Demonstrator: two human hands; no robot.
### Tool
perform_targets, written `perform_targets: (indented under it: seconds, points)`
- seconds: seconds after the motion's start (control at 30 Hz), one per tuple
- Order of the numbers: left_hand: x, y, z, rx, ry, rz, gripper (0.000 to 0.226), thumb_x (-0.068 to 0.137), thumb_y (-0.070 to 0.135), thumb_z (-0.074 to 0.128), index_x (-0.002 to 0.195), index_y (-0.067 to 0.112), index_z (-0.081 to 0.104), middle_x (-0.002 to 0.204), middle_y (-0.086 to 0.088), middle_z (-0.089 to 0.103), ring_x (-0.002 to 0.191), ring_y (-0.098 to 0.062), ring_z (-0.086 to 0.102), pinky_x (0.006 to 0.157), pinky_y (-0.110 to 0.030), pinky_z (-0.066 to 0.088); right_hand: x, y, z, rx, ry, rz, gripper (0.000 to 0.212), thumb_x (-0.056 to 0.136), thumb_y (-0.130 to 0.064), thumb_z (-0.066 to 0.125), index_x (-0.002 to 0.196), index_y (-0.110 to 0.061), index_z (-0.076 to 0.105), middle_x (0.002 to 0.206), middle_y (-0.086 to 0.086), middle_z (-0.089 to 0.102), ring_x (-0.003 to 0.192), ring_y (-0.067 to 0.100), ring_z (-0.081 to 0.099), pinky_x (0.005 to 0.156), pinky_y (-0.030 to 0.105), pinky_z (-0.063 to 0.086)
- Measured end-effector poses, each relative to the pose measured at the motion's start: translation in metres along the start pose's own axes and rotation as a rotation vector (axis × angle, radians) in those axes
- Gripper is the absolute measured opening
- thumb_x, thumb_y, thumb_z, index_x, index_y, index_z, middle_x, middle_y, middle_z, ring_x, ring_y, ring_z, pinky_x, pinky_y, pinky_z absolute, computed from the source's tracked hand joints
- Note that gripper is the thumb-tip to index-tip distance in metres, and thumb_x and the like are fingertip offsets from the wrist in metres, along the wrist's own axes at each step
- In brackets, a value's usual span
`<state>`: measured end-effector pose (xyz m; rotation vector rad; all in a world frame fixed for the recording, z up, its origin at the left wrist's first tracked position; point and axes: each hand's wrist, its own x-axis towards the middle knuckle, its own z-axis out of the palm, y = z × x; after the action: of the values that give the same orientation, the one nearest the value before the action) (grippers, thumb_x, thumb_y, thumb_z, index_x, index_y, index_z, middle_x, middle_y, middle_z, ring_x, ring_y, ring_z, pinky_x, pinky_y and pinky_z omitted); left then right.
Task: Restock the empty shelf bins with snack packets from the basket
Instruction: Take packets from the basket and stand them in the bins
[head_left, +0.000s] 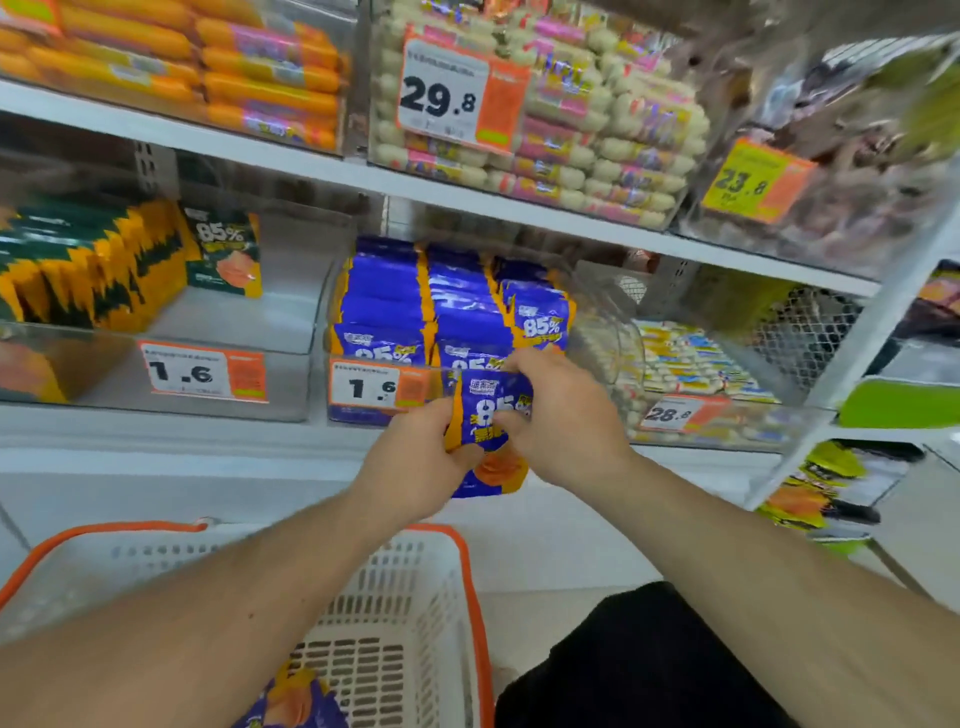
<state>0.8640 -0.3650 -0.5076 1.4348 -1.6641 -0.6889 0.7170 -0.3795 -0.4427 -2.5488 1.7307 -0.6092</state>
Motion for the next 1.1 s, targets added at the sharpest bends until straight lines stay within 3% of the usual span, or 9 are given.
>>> perform_targets:
  seconds: [0.13, 0.2, 0.27, 0.33, 0.4, 0.53, 0.77, 0.97, 1.1]
  points:
    - [0.036, 0.031, 0.003, 0.274, 0.214, 0.26, 0.023, 0.084, 0.026, 0.067, 0.105, 0.021, 0.064, 0.097, 0.002, 0.067, 0.091, -0.023, 0.061, 0.073, -0.032, 0.045, 0.022, 0.024, -0.036, 0.03, 0.265, 0.021, 0.031, 0.08, -0.022, 0.074, 0.106, -0.019, 0.059, 0.104, 0.002, 0.061, 0.095, 0.027, 0.058, 0.081, 0.04, 0.045]
    - [0.054, 0.033, 0.003, 0.576, 0.289, 0.362, 0.043, 0.079, 0.035, 0.069, 0.118, 0.023, 0.059, 0.119, 0.0, 0.063, 0.112, -0.026, 0.056, 0.088, -0.037, 0.038, 0.033, 0.037, -0.049, -0.004, 0.371, 0.003, 0.03, 0.078, -0.02, 0.075, 0.104, -0.016, 0.06, 0.101, 0.003, 0.061, 0.093, 0.029, 0.059, 0.081, 0.042, 0.044]
    - [0.065, 0.028, 0.0, 0.813, 0.171, 0.266, 0.074, 0.085, 0.052, 0.061, 0.148, 0.025, 0.033, 0.155, -0.002, 0.033, 0.142, -0.027, 0.029, 0.112, -0.049, 0.021, 0.043, 0.051, -0.058, -0.043, 0.446, -0.006, 0.031, 0.078, -0.02, 0.075, 0.104, -0.014, 0.061, 0.101, 0.005, 0.062, 0.095, 0.031, 0.059, 0.08, 0.042, 0.041]
    - [0.074, 0.018, -0.001, 0.965, 0.042, 0.152, 0.083, 0.091, 0.067, 0.042, 0.155, 0.028, 0.006, 0.163, 0.002, 0.007, 0.149, -0.026, 0.007, 0.118, -0.052, 0.006, 0.054, 0.065, -0.062, -0.074, 0.481, 0.021, 0.031, 0.08, -0.022, 0.074, 0.106, -0.013, 0.06, 0.104, 0.007, 0.063, 0.099, 0.032, 0.059, 0.081, 0.041, 0.038]
    - [0.074, 0.012, -0.003, 1.015, 0.019, 0.139, 0.081, 0.093, 0.069, 0.034, 0.155, 0.029, 0.001, 0.164, 0.003, 0.004, 0.15, -0.025, 0.006, 0.119, -0.051, 0.006, 0.066, 0.077, -0.058, -0.137, 0.438, 0.065, 0.029, 0.084, -0.025, 0.07, 0.108, -0.015, 0.058, 0.107, 0.006, 0.062, 0.101, 0.031, 0.058, 0.083, 0.041, 0.036]
    - [0.073, 0.005, 0.002, 1.022, 0.084, 0.171, 0.078, 0.094, 0.064, 0.039, 0.155, 0.031, 0.003, 0.163, 0.003, 0.007, 0.149, -0.024, 0.009, 0.12, -0.05, 0.007, 0.089, 0.084, -0.036, -0.257, 0.256, 0.131, 0.027, 0.087, -0.028, 0.066, 0.108, -0.018, 0.053, 0.109, 0.006, 0.059, 0.103, 0.03, 0.057, 0.086, 0.041, 0.037]
    - [0.071, 0.004, 0.004, 1.053, 0.102, 0.167, 0.083, 0.093, 0.05, 0.05, 0.154, 0.03, -0.002, 0.163, 0.002, 0.004, 0.149, -0.024, 0.006, 0.119, -0.049, 0.003, 0.129, 0.087, 0.005, -0.366, -0.012, 0.164, 0.031, 0.087, -0.011, 0.063, 0.115, -0.01, 0.053, 0.113, 0.013, 0.062, 0.101, 0.035, 0.062, 0.075, 0.037, 0.046]
    - [0.07, 0.003, 0.007, 1.041, 0.116, 0.173, 0.085, 0.092, 0.042, 0.055, 0.154, 0.029, -0.002, 0.163, 0.0, 0.004, 0.149, -0.026, 0.005, 0.118, -0.05, 0.001, 0.147, 0.094, 0.026, -0.366, -0.036, 0.216, 0.032, 0.089, -0.004, 0.058, 0.12, -0.007, 0.053, 0.117, 0.019, 0.061, 0.102, 0.039, 0.062, 0.074, 0.039, 0.047]
    - [0.071, 0.002, 0.007, 1.054, 0.112, 0.174, 0.086, 0.092, 0.04, 0.054, 0.154, 0.029, -0.004, 0.163, 0.0, 0.003, 0.15, -0.026, 0.003, 0.118, -0.05, 0.0, 0.154, 0.097, 0.032, -0.341, -0.015, 0.236, 0.047, 0.089, -0.006, 0.062, 0.132, -0.005, 0.045, 0.128, 0.021, 0.05, 0.111, 0.041, 0.058, 0.081, 0.043, 0.049]
